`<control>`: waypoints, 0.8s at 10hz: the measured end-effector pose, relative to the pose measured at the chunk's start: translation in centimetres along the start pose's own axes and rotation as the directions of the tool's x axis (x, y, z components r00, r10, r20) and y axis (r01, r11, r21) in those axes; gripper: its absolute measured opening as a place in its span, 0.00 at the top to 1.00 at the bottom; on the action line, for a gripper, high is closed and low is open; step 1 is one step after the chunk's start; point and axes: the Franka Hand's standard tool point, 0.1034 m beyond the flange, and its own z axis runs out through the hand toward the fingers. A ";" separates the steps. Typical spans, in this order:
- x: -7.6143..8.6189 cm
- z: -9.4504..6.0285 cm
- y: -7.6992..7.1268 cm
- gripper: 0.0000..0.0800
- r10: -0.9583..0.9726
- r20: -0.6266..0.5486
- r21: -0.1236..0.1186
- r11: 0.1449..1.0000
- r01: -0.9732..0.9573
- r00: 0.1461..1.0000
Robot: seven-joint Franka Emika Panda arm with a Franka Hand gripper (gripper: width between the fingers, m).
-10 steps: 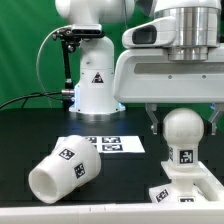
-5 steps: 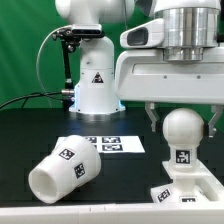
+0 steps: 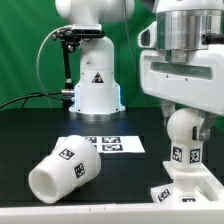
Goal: Assemble lamp
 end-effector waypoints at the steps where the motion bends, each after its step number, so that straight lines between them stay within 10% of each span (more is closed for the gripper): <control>1: 0.0 0.0 0.0 0.28 0.116 0.024 0.004 0.993 -0.116 0.993; 5: 0.1 0.2 0.1 0.28 0.275 0.042 0.001 0.961 -0.275 0.961; 6: 0.1 0.2 0.1 0.14 0.235 0.041 0.002 0.972 -0.236 0.971; 8: -0.4 0.2 -0.4 0.13 -0.110 0.022 0.053 0.993 0.109 0.994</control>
Offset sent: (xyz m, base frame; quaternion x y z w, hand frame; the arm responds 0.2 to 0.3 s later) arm 0.0000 0.0000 0.0000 0.0000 0.0000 0.1296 0.9916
